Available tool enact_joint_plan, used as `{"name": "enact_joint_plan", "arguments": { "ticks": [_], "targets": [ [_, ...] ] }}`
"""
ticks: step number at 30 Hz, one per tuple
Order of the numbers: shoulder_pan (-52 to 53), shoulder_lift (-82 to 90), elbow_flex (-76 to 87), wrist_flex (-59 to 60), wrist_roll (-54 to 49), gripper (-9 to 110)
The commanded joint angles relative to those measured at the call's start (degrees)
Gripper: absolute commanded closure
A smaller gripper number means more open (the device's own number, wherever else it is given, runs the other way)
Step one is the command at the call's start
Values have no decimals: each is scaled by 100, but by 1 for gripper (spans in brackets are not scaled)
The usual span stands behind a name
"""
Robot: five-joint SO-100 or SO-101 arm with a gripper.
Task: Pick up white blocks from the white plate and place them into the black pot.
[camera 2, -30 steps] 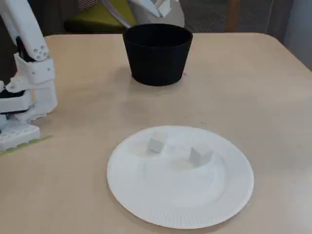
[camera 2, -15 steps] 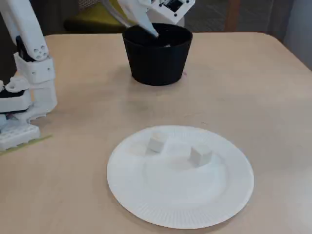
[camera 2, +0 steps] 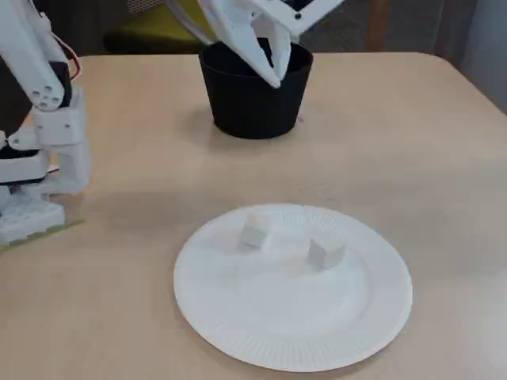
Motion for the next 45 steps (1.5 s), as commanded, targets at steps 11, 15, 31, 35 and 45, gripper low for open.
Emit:
{"name": "enact_joint_plan", "arguments": {
  "ticks": [11,15,31,35,45],
  "targets": [
    [1758,-1644,-299,-492,-1441,104],
    [1811,-2083,-563,-554,-1731,104],
    [1802,-2716,-1090,-853,-2136,86],
    [2004,-2821,-1090,-826,-2180,82],
    [2215,-3234,-1195,-870,-2294,76]
  ]
}}
